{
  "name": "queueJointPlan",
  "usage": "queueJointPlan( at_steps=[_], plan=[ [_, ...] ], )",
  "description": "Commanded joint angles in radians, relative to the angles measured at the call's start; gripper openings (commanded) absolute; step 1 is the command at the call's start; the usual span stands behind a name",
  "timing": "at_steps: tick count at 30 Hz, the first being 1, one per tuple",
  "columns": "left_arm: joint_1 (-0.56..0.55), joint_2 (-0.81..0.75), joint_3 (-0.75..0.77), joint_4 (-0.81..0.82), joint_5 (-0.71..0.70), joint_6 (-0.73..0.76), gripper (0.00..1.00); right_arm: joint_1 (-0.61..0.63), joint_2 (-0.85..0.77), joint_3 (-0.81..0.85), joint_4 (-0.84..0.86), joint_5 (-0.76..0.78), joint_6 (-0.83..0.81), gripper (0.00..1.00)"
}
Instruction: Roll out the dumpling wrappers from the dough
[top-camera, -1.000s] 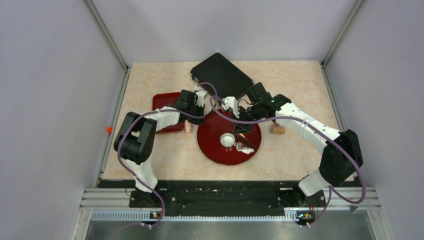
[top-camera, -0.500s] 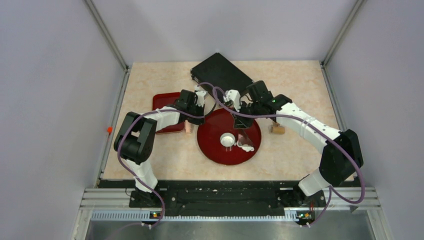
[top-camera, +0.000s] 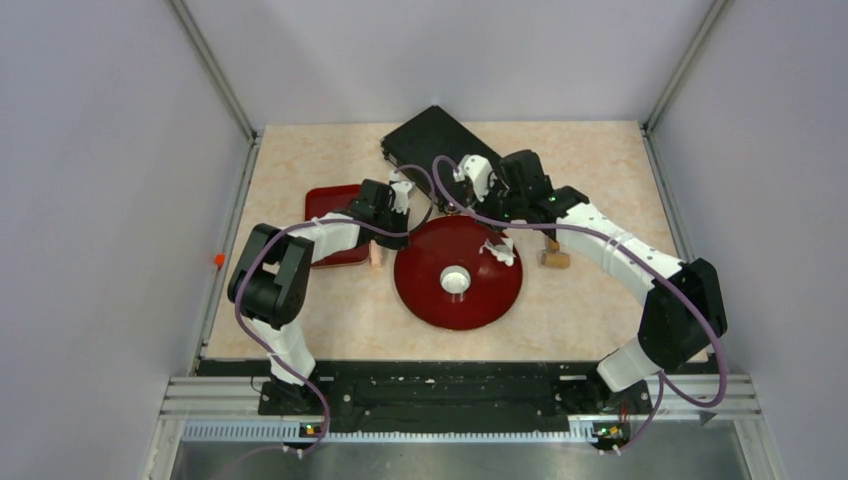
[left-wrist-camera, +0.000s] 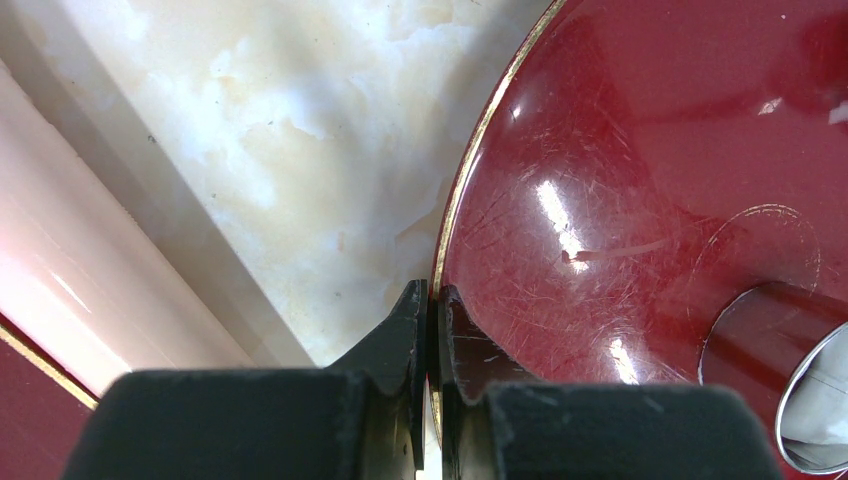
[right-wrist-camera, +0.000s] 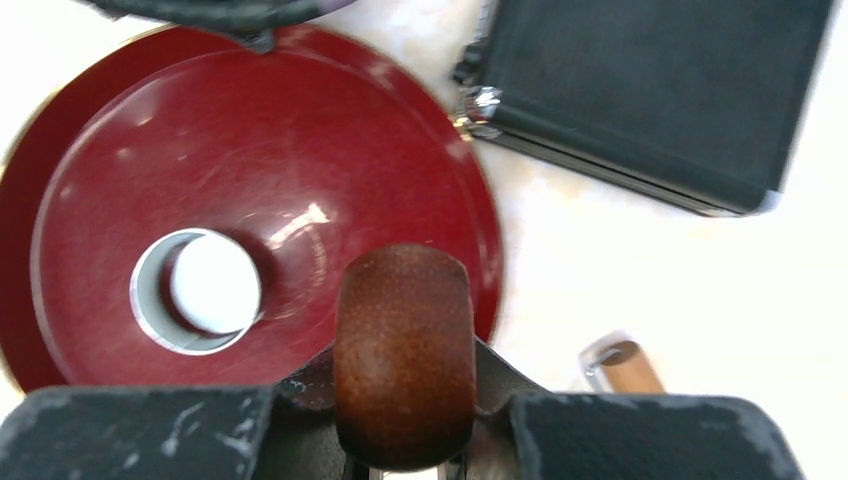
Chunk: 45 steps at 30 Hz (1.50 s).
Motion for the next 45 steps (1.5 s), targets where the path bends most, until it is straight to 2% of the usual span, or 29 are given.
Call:
queueJointPlan(
  at_steps=[1, 10, 15, 17, 20, 23, 25, 28, 33, 35, 36, 40, 42, 43, 45],
  plan=[
    [0.009, -0.03, 0.003, 0.034, -0.049, 0.005, 0.0, -0.017, -0.006, 0.064, 0.149, 0.114, 0.035, 0.0],
    [0.009, -0.031, 0.002, 0.035, -0.048, 0.005, 0.0, -0.024, 0.009, 0.067, 0.156, 0.023, 0.141, 0.0],
    [0.008, -0.032, 0.0, 0.037, -0.044, 0.006, 0.0, -0.097, -0.026, -0.029, 0.329, -0.065, 0.293, 0.0],
    [0.008, -0.034, -0.001, 0.037, -0.042, 0.005, 0.0, -0.102, -0.039, -0.042, 0.348, -0.067, 0.289, 0.0],
    [0.011, -0.035, -0.002, 0.037, -0.039, 0.005, 0.0, -0.107, -0.056, -0.028, 0.304, -0.104, 0.251, 0.0],
    [0.012, -0.035, 0.001, 0.034, -0.031, 0.009, 0.0, -0.109, -0.075, 0.016, 0.175, -0.202, 0.176, 0.0],
    [0.013, -0.035, 0.008, 0.027, -0.02, 0.011, 0.0, -0.111, -0.1, 0.02, 0.12, -0.201, 0.137, 0.0],
    [0.015, -0.035, 0.012, 0.02, -0.011, 0.012, 0.03, -0.131, -0.173, -0.039, 0.124, -0.171, 0.121, 0.0],
    [0.016, -0.047, 0.011, 0.021, -0.005, 0.012, 0.1, -0.243, -0.282, -0.104, 0.141, -0.019, 0.151, 0.0],
    [0.017, -0.054, 0.016, 0.016, 0.004, 0.01, 0.17, -0.321, -0.325, -0.131, 0.145, -0.045, 0.16, 0.0],
    [0.017, -0.06, 0.017, 0.015, 0.006, 0.007, 0.25, -0.359, -0.346, -0.147, 0.147, -0.063, 0.171, 0.0],
    [0.017, -0.098, 0.031, -0.002, 0.011, 0.008, 0.59, -0.441, -0.449, -0.214, 0.164, -0.102, 0.21, 0.0],
    [0.015, -0.124, 0.049, -0.022, 0.027, 0.023, 0.85, -0.467, -0.488, -0.231, 0.173, -0.105, 0.234, 0.0],
    [0.014, -0.135, 0.062, -0.038, 0.045, 0.036, 0.92, -0.479, -0.499, -0.23, 0.17, -0.108, 0.25, 0.0],
    [0.002, -0.151, 0.1, -0.081, 0.073, 0.07, 0.94, -0.492, -0.51, -0.218, 0.154, -0.1, 0.279, 0.0]
  ],
)
